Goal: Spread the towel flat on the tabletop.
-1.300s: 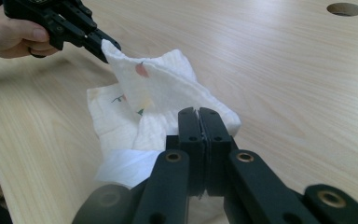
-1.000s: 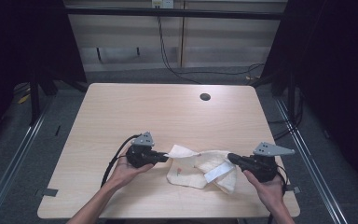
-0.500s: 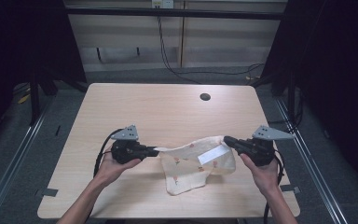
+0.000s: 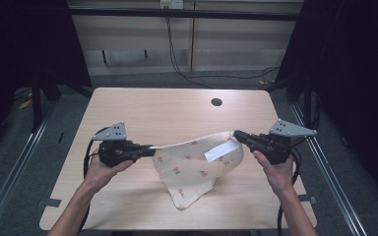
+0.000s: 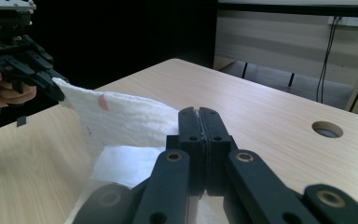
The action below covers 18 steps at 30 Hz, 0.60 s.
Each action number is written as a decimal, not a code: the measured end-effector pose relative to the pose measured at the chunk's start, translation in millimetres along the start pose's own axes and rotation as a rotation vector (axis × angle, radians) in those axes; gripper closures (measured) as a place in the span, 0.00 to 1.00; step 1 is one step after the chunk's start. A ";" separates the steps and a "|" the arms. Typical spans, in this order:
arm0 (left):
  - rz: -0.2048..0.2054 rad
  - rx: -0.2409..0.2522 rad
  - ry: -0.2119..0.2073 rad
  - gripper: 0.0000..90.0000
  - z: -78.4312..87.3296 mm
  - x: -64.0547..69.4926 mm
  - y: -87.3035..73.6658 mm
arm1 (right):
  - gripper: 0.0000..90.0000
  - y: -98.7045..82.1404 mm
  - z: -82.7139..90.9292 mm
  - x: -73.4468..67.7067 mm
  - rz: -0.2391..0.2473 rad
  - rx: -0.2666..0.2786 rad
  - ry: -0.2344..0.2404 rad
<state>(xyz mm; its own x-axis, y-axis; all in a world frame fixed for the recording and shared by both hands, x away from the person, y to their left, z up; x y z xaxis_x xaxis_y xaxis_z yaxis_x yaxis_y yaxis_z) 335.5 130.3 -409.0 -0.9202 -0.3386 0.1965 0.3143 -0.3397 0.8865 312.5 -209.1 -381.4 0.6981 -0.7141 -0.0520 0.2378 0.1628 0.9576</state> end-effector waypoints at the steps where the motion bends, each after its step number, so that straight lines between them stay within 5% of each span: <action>1: -0.003 0.010 0.006 0.96 3.4 -0.2 2.4 | 0.99 0.0 0.0 0.0 0.000 0.000 0.000; 7: -0.009 0.089 0.042 0.96 25.8 2.1 18.9 | 0.99 16.2 1.4 -5.3 0.020 0.046 0.016; 18: -0.042 0.143 0.071 0.96 52.3 15.0 39.7 | 0.99 43.2 13.4 -26.5 0.085 0.106 0.040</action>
<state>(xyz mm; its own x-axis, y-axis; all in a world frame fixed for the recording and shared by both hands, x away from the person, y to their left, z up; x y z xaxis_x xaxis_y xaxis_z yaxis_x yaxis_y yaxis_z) 322.0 157.6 -348.9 -0.9113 -0.3896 0.1329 0.2354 -0.2283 0.9447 295.2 -192.3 -334.8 0.7400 -0.6723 0.0217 0.1051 0.1474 0.9835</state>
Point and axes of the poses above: each handheld gripper's, and its own axes: z roughly backward along the jaws, y roughly out of its top, x roughly to its right, the point moved 6 cm from there along -z, roughly forward along the jaws, and after that the axes turned 4 degrees about z, right-handed, at the moved point
